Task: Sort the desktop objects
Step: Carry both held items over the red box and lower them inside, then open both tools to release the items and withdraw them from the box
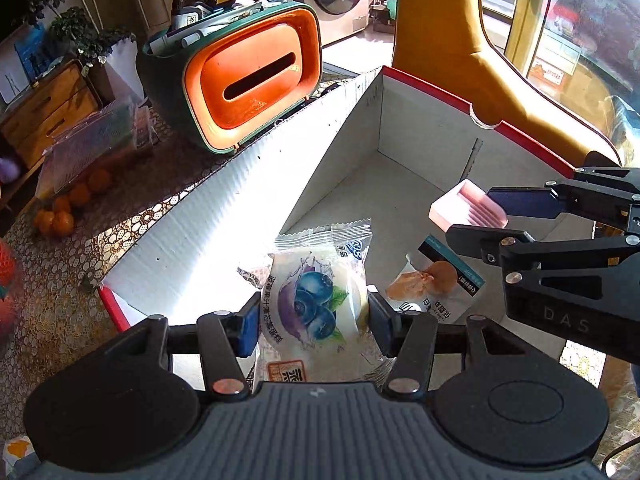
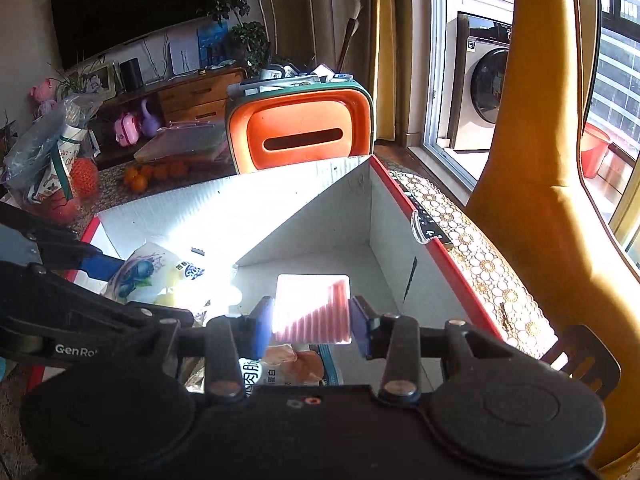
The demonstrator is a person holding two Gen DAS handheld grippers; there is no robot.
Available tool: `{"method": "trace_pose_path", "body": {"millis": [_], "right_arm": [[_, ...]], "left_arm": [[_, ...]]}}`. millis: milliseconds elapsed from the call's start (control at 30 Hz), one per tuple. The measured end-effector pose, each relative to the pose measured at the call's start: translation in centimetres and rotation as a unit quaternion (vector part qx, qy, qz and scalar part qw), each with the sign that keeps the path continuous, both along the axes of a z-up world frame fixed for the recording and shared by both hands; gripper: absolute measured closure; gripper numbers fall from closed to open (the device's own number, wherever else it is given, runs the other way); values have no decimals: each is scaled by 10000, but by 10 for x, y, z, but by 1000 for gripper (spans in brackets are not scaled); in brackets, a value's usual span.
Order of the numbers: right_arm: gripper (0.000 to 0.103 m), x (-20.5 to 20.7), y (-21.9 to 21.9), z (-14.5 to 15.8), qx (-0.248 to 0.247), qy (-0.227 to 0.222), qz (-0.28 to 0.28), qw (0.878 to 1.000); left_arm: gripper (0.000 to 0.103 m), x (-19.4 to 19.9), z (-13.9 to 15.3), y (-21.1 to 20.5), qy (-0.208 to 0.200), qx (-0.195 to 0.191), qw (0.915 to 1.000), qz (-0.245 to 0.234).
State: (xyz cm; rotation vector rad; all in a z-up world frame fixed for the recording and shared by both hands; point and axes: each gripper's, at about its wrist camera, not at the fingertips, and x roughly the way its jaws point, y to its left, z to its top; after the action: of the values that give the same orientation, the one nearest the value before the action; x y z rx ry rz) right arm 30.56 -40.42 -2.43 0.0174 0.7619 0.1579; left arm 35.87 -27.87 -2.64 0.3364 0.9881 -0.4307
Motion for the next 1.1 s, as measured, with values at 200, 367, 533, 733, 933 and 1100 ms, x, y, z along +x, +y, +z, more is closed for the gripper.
{"method": "trace_pose_path", "body": {"millis": [200,367,533,733,933,1100], "right_arm": [[63,17,5,-15,-275,289,118,9991],[63,24,9,-23,-380,557,319,9972],[63,26,13,-28,-481,700,388,9956],[61,22,13,-28,-503,753,375,9952],[57,17,11,-26,-465,774,326,9954],[48,7,12,-17,-405,659,376,9963]], "left_arm": [[49,17,-10,-4,144,169,9997,-62],[48,25,-13,-5,253,153,9995,-86],[47,30,-16,-3,352,51,9994,-1],[37,24,-7,1,264,-186,9995,67],[36,13,6,8,123,-336,9993,74],[36,-1,18,18,-25,-410,9990,156]]}}
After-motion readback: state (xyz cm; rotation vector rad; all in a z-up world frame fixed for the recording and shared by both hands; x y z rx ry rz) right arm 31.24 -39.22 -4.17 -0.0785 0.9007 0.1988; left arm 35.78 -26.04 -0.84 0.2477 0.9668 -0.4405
